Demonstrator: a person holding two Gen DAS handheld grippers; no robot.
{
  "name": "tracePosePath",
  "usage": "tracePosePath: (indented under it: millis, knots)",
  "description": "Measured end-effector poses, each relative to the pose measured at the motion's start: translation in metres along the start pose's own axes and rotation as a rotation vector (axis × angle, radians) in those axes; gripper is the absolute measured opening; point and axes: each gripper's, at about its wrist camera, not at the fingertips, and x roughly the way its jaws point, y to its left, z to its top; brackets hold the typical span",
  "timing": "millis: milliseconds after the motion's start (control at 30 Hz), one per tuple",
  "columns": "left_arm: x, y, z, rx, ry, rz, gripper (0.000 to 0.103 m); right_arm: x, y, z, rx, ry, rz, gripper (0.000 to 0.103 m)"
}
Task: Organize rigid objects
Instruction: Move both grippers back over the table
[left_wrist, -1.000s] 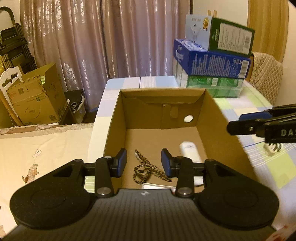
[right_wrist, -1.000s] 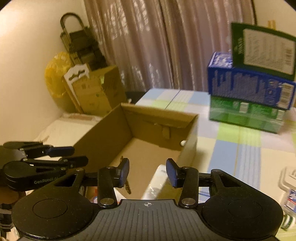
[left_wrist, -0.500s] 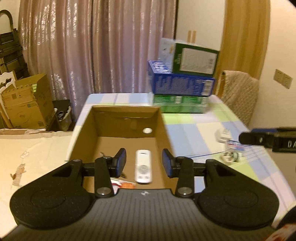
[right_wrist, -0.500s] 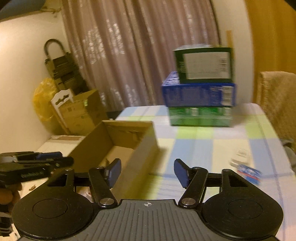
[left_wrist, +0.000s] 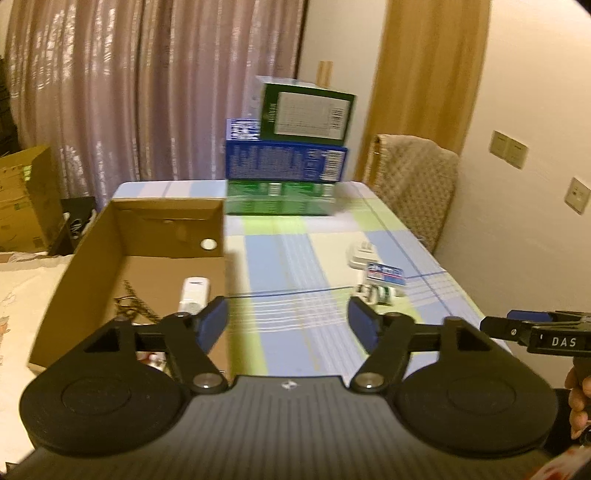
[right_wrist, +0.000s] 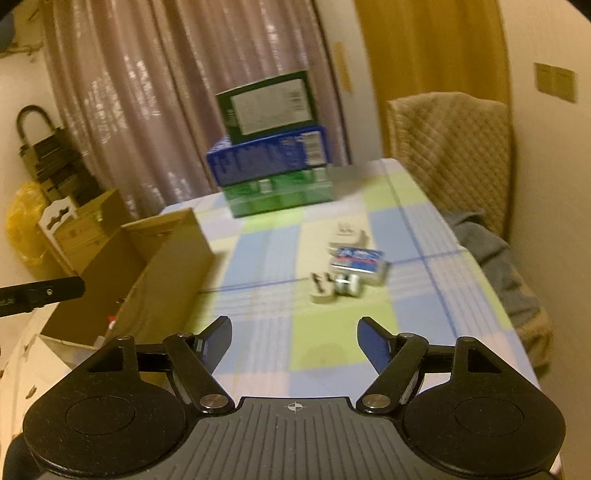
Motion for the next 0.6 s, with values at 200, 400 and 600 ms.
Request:
tracePosePath:
  millis: [200, 400, 600]
  knots:
    - [-0.001, -0.032, -0.011, 0.043, 0.006, -0.021, 0.080, -0.025, -0.013, -0.009, 0.023, -0.015, -0.035, 0.073]
    - [-0.006, -0.053, -0.016, 0.071, -0.013, -0.038, 0.085, -0.042, -0.016, -0.011, 0.034, -0.043, -0.044, 0.073]
    - [0.001, -0.070, -0.019, 0.084, 0.002, -0.046, 0.086, -0.050, -0.022, -0.012, 0.053, -0.062, -0.048, 0.074]
